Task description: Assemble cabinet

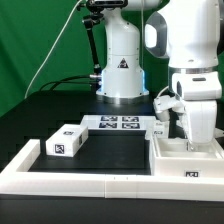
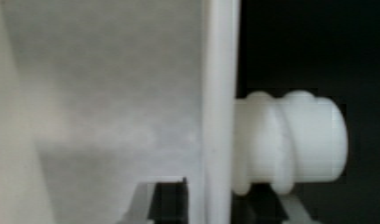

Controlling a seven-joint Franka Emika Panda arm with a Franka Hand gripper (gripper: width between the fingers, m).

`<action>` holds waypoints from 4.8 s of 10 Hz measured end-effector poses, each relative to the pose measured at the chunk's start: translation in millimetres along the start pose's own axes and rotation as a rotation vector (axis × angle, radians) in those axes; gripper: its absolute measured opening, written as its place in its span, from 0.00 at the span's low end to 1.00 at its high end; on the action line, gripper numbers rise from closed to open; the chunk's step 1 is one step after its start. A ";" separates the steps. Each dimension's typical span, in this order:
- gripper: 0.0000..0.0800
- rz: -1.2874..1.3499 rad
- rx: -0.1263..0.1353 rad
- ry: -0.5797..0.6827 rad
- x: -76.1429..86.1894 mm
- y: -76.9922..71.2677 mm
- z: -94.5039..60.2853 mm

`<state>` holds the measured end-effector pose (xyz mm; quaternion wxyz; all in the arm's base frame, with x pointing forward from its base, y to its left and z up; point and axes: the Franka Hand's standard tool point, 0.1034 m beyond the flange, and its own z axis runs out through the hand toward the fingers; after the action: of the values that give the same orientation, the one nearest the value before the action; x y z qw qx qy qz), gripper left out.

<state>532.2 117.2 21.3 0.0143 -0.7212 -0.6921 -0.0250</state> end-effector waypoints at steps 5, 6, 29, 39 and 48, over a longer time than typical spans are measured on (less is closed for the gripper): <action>0.92 -0.007 -0.003 -0.001 -5.2 0.0 -3.3; 0.92 -0.005 -0.006 -0.003 -8.1 -1.5 -8.0; 1.00 -0.239 -0.008 -0.003 37.0 -115.1 -27.6; 1.00 -0.398 -0.012 0.037 43.5 -149.4 -12.8; 0.69 -0.389 -0.002 0.091 61.2 -175.4 6.8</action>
Offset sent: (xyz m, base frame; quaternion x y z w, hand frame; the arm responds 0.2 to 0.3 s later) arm 0.0000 0.0000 0.0000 0.0000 0.0000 0.0000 1.0000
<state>359.6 186.0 15.5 0.0398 -0.5722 -0.8169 -0.0608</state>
